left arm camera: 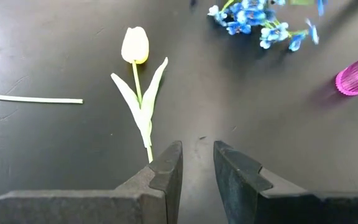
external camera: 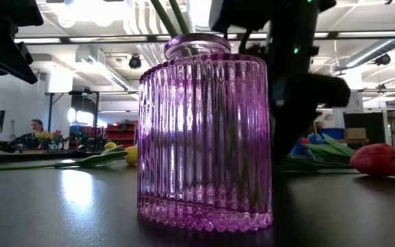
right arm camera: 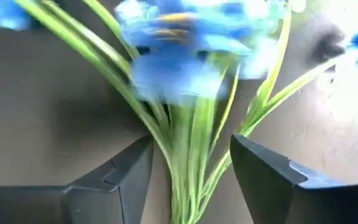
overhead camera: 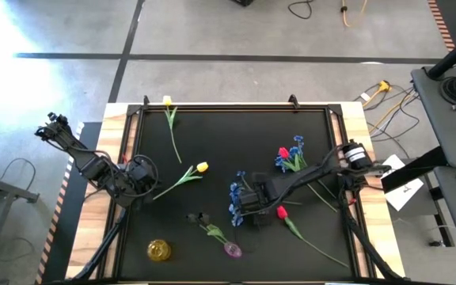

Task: Sort flowers into vase by color
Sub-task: Put the bottom blue flowers into the violet vase

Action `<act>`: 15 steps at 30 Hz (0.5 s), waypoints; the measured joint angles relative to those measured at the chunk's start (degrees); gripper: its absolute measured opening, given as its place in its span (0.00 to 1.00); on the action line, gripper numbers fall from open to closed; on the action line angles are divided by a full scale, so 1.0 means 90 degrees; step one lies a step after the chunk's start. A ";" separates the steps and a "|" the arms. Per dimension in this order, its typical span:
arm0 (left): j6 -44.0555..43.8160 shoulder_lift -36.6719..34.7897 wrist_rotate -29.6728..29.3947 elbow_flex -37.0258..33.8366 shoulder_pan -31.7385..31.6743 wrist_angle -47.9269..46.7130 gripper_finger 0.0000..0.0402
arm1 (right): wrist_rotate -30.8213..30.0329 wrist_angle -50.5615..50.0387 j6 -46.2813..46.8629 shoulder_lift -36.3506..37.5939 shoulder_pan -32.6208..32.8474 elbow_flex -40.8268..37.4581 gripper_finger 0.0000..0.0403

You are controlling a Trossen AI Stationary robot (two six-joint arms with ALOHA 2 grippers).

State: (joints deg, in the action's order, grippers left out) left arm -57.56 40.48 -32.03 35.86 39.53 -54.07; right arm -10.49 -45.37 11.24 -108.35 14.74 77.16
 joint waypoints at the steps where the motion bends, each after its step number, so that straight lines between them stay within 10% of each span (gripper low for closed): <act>1: 0.0001 0.0004 0.0001 0.0000 0.0000 0.0001 0.19 | 0.0055 0.0192 -0.0019 -0.0041 -0.0017 -0.0004 0.49; 15: 0.0051 0.0004 0.0002 0.0000 0.0000 -0.0067 0.19 | 0.0252 0.0498 0.0315 -0.0090 0.0003 -0.0030 0.05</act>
State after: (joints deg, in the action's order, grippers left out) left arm -57.10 40.51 -32.01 35.86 39.53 -54.68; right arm -8.23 -40.89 14.08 -109.16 14.76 76.89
